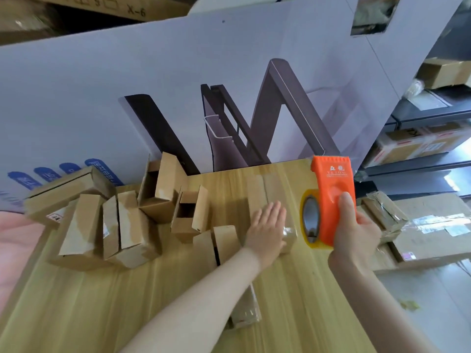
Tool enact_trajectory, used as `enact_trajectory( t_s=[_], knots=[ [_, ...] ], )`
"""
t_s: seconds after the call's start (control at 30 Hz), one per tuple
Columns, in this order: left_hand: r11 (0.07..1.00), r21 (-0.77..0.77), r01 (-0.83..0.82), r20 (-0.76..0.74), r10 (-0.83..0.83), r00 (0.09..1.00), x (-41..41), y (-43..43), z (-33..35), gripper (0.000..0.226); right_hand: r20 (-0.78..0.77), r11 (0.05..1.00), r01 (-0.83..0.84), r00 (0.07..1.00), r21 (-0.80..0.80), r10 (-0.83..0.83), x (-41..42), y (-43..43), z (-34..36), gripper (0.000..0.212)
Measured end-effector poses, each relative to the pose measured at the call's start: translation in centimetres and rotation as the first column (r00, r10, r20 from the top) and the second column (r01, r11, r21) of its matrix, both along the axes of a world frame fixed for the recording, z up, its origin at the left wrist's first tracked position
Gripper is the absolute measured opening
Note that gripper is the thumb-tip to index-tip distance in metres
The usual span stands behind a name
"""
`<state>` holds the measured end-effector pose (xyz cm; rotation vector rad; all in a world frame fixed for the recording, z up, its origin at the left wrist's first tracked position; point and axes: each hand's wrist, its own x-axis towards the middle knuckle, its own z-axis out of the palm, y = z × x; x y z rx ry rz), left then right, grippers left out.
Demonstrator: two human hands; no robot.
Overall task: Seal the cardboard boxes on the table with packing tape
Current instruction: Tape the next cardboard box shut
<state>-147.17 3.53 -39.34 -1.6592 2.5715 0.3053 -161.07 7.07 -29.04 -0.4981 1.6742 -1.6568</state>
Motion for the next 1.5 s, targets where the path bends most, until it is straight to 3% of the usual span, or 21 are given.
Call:
enact_trajectory(
  t_s=[0.17,0.3,0.4,0.53,0.63,0.8,0.97,1.17,1.4,1.5],
  knots=[
    [0.982,0.078,-0.174,0.042,0.171,0.984,1.8,-8.2,2.6,0.086,0.034,0.999,0.024,0.999,-0.026,-0.023,-0.6,1.6,-1.0,0.046],
    [0.921,0.079,-0.383,-0.298,0.388,0.872,4.1,-7.4,4.3,0.075,0.036,1.000,0.011,0.999,-0.017,-0.011,-0.8,3.5,-2.0,0.044],
    [0.940,-0.083,-0.330,-0.400,0.272,0.875,7.3,-2.0,3.7,0.044,0.045,1.000,-0.008,0.999,-0.007,0.008,-0.4,4.3,-2.0,0.043],
    [0.996,-0.027,-0.082,-0.239,0.073,0.968,11.1,4.6,1.2,0.039,0.051,0.999,-0.044,0.998,0.003,0.044,1.4,4.9,-1.4,0.043],
    [0.980,-0.041,-0.193,-0.131,0.186,0.974,11.5,6.7,0.8,0.043,0.045,0.995,-0.095,0.994,0.004,0.095,3.6,5.7,-0.9,0.044],
    [0.795,-0.098,-0.599,-0.089,0.592,0.801,14.0,13.7,0.8,0.043,0.047,0.974,-0.222,0.975,0.054,0.219,7.5,8.9,-0.5,0.043],
    [0.550,-0.109,-0.828,-0.025,0.831,0.555,21.1,20.6,1.0,0.037,0.081,0.934,-0.338,0.940,0.117,0.330,12.0,13.2,-0.4,0.037],
    [0.400,-0.063,-0.914,-0.104,0.908,0.405,25.6,25.4,1.3,0.037,0.086,0.865,-0.465,0.885,0.188,0.457,17.1,18.1,-0.1,0.036],
    [0.304,0.072,-0.950,-0.138,0.946,0.293,25.1,26.4,2.0,0.042,-0.016,0.819,-0.508,0.847,0.269,0.531,21.7,23.1,1.0,0.031],
    [0.326,0.149,-0.934,-0.171,0.938,0.300,25.2,26.9,2.0,0.038,-0.113,0.813,-0.479,0.835,0.331,0.538,22.6,24.2,1.4,0.051]
  ],
)
